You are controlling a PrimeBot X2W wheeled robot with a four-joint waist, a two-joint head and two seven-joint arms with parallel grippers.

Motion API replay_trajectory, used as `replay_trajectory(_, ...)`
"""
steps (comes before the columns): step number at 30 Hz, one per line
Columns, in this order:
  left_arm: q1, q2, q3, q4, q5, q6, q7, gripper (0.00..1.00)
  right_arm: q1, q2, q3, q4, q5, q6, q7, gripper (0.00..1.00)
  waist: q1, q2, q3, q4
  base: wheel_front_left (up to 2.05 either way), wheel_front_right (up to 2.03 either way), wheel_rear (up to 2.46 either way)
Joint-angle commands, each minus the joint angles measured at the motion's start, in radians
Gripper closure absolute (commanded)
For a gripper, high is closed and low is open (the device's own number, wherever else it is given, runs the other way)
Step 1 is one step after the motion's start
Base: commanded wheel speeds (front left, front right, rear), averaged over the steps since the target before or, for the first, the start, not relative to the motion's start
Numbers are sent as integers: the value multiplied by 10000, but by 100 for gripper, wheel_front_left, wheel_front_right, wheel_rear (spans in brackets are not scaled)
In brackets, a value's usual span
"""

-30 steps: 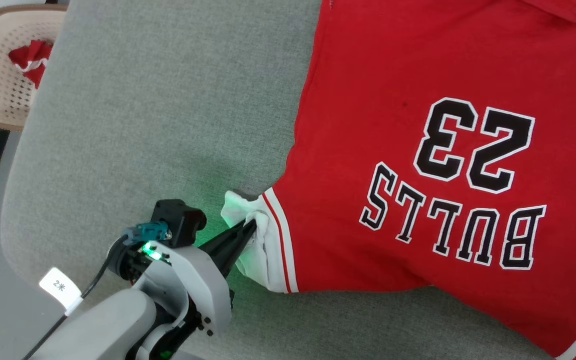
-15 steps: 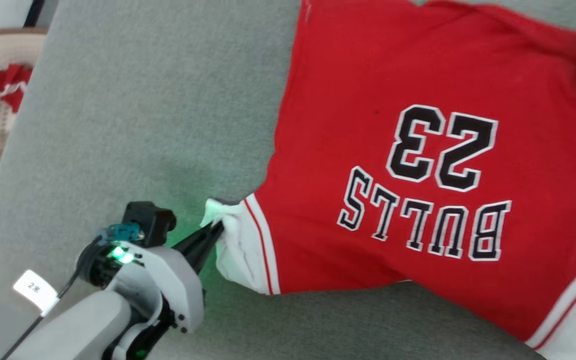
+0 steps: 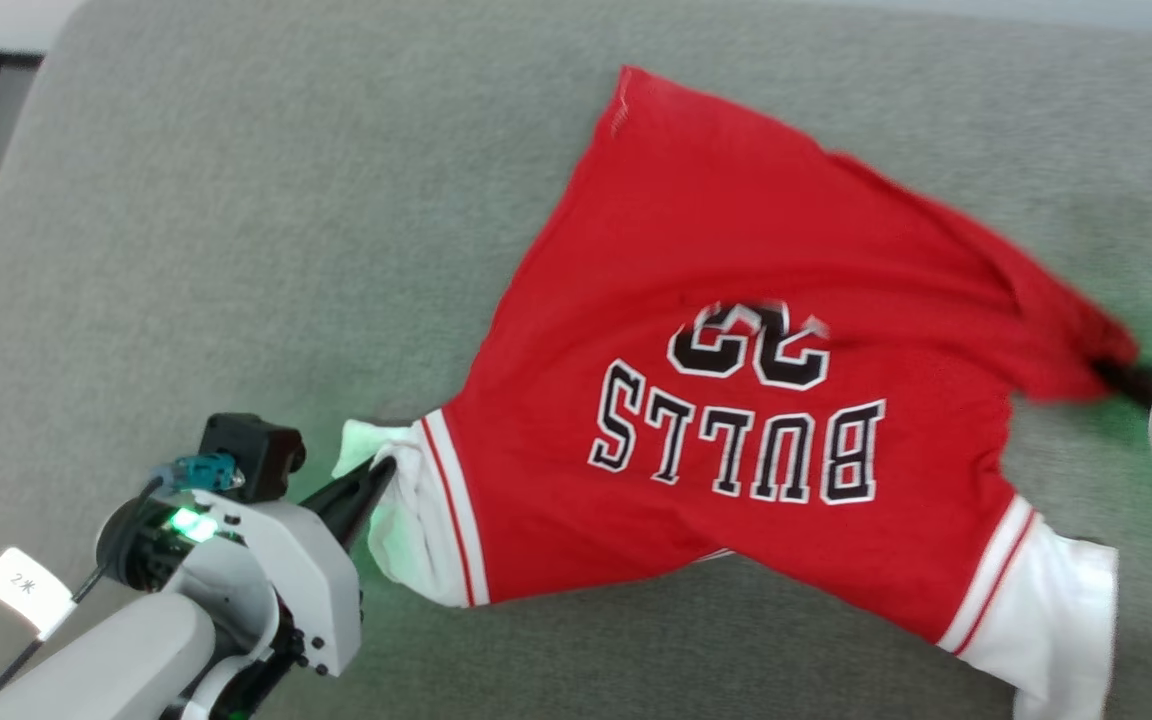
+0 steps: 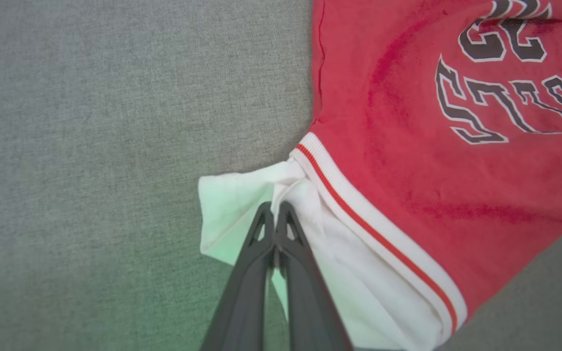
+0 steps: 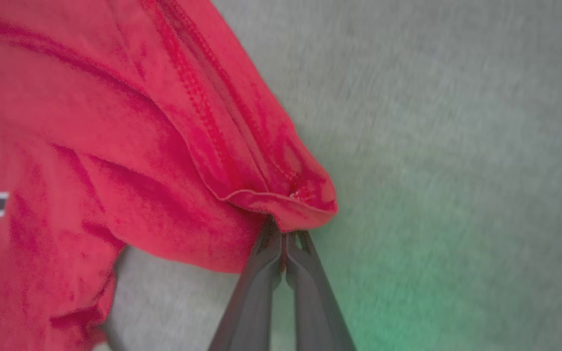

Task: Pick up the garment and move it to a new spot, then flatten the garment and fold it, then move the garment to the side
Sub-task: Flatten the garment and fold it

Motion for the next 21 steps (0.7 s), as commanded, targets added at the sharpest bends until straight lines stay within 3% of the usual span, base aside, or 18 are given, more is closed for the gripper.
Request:
replay_trajectory(1,142,88,14,-23,-32,49,18,100,1293,2,-170,-328,88,-19,365,100,-1,0,-433,-479,0,0,0)
replay_trajectory(6,113,174,12,-54,-23,-2,-3,100,3434,276,-1445,-1481,-141,-21,664,100,-1,0,-531,-690,0,0,0)
replay_trajectory(10,63,176,7,-27,-29,-64,-19,100,5013,1036,-2474,-2156,-464,-21,914,100,-1,0,-542,-775,0,0,0)
replay_trajectory(19,-48,90,-34,162,-15,-209,-49,100,6200,2639,-3391,-2728,-1699,-18,1041,100,-1,0,-536,-926,0,0,0)
replay_trajectory(20,-61,92,-40,188,-11,-229,-54,100,6179,2719,-3444,-2751,-1838,-19,947,78,-1,0,-539,-945,0,0,0)
replay_trajectory(21,-71,92,-40,211,-13,-248,-59,100,6136,2800,-3503,-2793,-1956,-19,848,42,-1,0,-545,-964,0,0,0)
